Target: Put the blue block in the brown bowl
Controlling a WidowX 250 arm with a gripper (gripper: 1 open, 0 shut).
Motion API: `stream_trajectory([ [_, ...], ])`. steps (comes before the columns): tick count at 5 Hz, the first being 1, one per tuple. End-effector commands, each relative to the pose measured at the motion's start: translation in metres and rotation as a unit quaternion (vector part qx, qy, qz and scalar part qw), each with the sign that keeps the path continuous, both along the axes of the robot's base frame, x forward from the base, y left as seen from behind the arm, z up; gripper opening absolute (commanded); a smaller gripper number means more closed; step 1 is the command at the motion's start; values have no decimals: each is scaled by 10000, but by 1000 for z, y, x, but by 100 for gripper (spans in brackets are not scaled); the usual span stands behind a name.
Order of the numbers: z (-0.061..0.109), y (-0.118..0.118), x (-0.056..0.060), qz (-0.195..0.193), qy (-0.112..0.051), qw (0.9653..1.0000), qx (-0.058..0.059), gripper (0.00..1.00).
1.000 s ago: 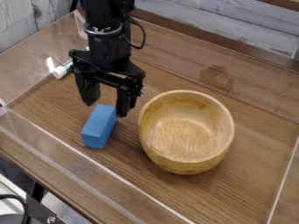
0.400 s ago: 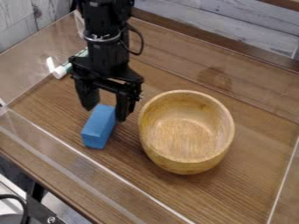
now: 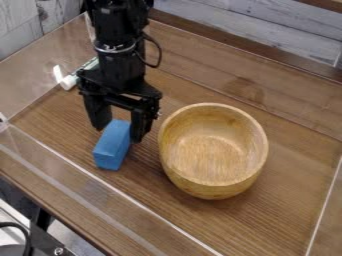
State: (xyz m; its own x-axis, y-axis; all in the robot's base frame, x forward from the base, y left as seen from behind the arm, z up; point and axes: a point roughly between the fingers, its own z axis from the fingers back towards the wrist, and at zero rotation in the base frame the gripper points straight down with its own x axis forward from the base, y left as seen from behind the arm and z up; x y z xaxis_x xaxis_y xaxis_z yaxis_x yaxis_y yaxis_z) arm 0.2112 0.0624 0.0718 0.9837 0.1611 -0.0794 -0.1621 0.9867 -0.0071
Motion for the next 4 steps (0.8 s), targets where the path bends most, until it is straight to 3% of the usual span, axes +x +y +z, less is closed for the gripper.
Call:
stream_trajectory([
  [1,5,5,4,92,-140,9998,54,100],
  [4,-4,8,3,190,-149,9997,28,100],
])
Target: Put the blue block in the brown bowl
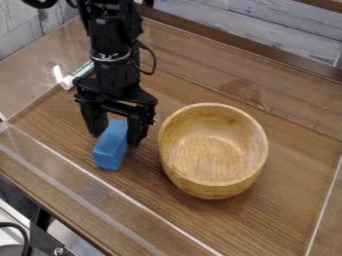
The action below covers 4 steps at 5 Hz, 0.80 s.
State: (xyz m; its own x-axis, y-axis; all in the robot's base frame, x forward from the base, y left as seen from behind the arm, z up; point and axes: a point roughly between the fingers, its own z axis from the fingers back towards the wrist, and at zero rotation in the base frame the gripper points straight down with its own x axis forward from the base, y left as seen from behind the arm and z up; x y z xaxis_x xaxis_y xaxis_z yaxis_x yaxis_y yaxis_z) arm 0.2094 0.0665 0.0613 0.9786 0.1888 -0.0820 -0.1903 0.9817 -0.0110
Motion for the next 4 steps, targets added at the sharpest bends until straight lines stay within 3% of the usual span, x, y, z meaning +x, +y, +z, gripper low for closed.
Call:
stream_trajectory([
  [1,1,4,4,84,-172,9998,32,100],
  [4,-18,5,3,183,-229,9996,-7,100],
])
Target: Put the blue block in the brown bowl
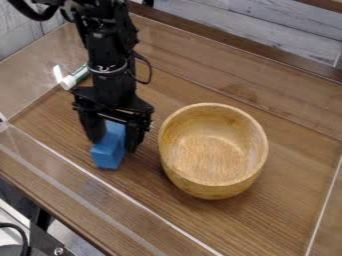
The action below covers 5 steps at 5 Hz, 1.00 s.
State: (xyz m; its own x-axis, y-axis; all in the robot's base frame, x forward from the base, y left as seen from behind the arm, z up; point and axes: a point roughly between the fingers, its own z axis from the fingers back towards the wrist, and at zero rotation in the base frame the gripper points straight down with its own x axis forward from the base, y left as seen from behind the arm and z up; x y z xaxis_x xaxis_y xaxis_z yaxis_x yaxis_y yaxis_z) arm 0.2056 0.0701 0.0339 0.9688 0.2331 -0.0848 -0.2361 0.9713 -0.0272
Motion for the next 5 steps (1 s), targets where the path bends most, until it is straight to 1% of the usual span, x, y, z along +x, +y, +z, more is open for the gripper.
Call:
stream_trajectory([
  [1,4,2,7,-14,-240,9997,68,100],
  [2,2,2,8,-4,-258,9997,60,0],
  [5,17,2,10,-93,-243,9996,129,0],
])
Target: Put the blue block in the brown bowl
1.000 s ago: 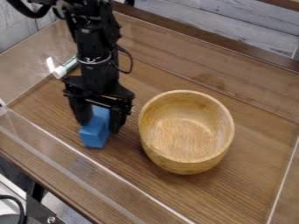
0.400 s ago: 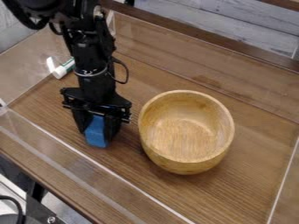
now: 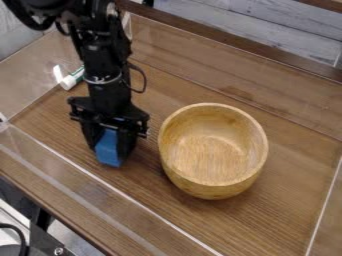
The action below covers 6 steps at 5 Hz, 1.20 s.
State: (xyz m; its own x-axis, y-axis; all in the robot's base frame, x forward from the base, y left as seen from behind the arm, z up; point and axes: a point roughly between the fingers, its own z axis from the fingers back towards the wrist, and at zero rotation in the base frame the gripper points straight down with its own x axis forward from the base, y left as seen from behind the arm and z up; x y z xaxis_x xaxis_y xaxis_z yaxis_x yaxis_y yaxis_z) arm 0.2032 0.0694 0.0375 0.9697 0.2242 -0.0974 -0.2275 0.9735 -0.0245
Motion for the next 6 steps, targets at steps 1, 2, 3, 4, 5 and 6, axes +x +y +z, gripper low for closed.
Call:
stream_trajectory([
  [1,22,3,13,-80,-310,9994,157,0],
  [2,42,2,19,-133,-357,9991,211,0],
  [3,74,-2,30,-96,-497,9985,196,0],
  [4,104,-12,45,-85,-660,9977,134,0],
  [5,123,-25,60,-255,-783,9966,21,0],
  [6,125,-43,70,-389,-905,9951,-21,0],
])
